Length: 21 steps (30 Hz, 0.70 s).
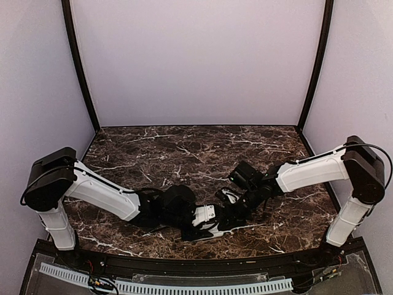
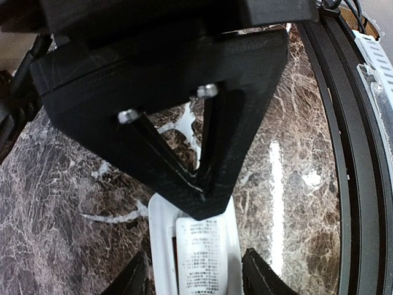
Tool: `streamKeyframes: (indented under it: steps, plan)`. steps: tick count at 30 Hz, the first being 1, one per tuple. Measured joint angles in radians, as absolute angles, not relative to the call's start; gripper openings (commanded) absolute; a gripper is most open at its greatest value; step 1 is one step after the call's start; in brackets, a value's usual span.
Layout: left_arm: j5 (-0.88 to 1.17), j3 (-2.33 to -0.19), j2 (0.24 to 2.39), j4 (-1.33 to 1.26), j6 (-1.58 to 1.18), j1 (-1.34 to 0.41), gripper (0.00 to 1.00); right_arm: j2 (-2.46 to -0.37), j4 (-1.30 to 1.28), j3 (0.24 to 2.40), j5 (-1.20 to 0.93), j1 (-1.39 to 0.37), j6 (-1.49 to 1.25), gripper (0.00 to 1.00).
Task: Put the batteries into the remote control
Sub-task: Hold the remote control without the battery cover at the center of the board.
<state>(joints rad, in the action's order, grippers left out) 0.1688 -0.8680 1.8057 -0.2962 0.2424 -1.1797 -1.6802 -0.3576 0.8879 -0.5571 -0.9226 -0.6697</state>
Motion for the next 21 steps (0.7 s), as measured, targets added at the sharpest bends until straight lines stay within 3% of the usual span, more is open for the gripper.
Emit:
streamKeyframes:
  steps: [12,21]
  plan:
    - [0.169,-0.871,1.82,-0.288,0.242,-1.18,0.41,-1.685,-0.329,0.888,-0.572,-0.923,-0.675,0.05]
    - [0.173,-0.878,1.821,-0.286,0.243,-1.18,0.4,-1.685,-0.328,0.888,-0.58,-0.923,-0.685,0.02]
